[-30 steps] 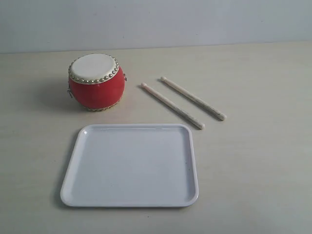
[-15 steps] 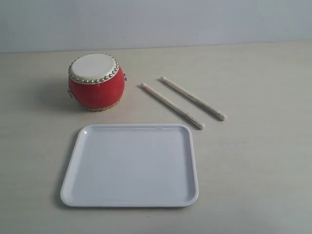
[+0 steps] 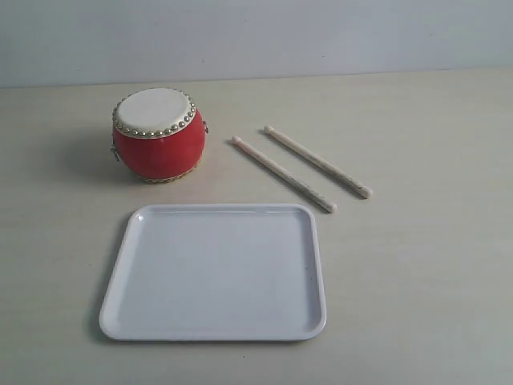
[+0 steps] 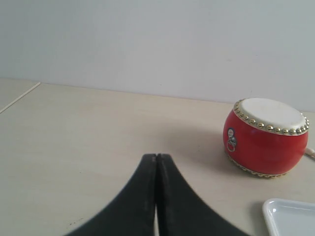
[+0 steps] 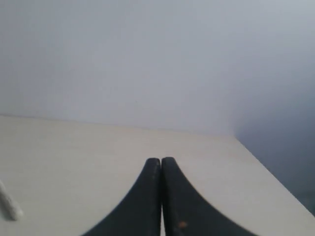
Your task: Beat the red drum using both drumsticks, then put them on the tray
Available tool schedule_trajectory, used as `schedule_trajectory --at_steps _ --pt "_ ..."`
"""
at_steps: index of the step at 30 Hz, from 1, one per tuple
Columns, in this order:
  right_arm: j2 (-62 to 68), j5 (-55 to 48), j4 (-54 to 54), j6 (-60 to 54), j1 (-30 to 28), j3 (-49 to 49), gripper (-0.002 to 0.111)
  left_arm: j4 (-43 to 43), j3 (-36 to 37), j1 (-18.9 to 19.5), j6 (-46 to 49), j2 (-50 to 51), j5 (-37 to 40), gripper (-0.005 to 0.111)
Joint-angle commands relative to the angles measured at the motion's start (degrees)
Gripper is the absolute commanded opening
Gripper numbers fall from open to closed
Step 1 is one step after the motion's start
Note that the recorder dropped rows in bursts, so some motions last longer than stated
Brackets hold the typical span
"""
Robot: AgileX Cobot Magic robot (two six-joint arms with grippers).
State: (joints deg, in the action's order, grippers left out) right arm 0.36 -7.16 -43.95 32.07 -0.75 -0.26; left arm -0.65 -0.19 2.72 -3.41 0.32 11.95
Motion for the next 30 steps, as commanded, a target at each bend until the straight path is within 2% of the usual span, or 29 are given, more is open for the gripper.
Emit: schedule_trajectory --at_steps 1,7,11,14,17,19,23,26,30 --pt "-0.4 8.9 2.4 -0.4 0.1 0.3 0.0 -0.4 0.2 0.1 -0.1 -0.3 -0.3 0.0" --pt "-0.4 19.9 7.4 0.2 0.1 0.3 0.0 -0.4 0.2 0.1 -0.1 -0.3 -0.3 0.0" --pt "-0.4 31.2 12.0 6.4 0.1 0.3 0.0 -0.4 0.2 0.1 -0.1 -0.3 -0.3 0.0" --pt "-0.4 39.4 14.2 6.8 0.1 0.3 0.0 -0.4 0.2 0.1 -0.1 -0.3 -0.3 0.0" --pt "-0.4 45.2 23.2 5.5 0.1 0.3 0.0 -0.4 0.2 0.1 -0.1 -0.3 -0.3 0.0" --pt "-0.4 44.4 31.1 3.6 0.1 -0.9 0.0 -0.4 0.2 0.1 -0.1 -0.3 -0.3 0.0" --pt "4.9 39.9 42.3 -6.2 0.1 -9.7 0.0 -0.4 0.2 0.1 -0.1 -0.3 -0.3 0.0" --pt "15.5 34.8 42.0 -7.8 0.1 -20.0 0.0 -0.4 0.2 0.1 -0.1 -0.3 -0.3 0.0" --pt "36.1 20.4 38.2 -7.8 0.1 -36.3 0.0 -0.4 0.2 0.1 -0.1 -0.3 -0.3 0.0"
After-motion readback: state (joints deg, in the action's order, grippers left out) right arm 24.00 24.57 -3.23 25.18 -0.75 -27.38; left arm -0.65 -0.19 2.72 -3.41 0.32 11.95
